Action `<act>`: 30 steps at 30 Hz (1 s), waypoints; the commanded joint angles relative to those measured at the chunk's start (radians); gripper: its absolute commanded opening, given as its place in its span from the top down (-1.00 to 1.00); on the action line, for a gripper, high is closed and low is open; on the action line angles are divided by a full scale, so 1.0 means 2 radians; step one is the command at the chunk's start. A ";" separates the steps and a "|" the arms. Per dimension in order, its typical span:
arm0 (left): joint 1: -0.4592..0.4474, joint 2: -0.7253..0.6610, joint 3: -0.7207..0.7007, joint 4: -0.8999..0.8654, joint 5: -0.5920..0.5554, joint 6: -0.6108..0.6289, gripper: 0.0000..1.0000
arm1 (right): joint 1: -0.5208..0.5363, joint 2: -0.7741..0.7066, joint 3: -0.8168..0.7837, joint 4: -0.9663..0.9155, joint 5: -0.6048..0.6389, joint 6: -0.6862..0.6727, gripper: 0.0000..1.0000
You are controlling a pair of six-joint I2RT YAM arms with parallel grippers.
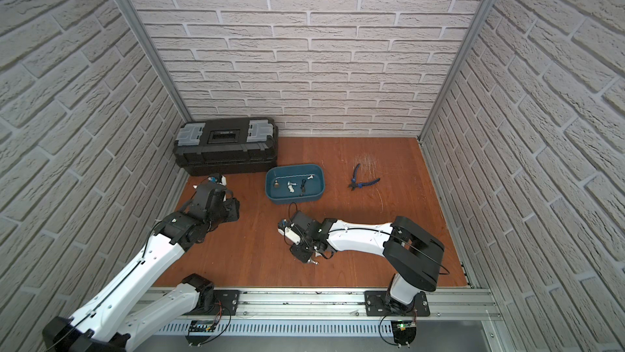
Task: Put the chess pieces into the storage box
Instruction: Pick up the chess piece at the center of the board.
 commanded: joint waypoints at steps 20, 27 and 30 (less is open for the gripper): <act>0.008 0.012 -0.010 0.022 0.011 0.004 0.03 | 0.011 0.012 0.037 0.009 0.063 0.004 0.67; 0.008 0.028 -0.003 0.035 0.011 0.011 0.03 | 0.005 -0.006 0.104 -0.013 0.067 -0.009 0.68; 0.008 0.035 0.004 0.033 0.011 0.016 0.03 | -0.008 0.008 0.138 -0.027 0.076 -0.011 0.68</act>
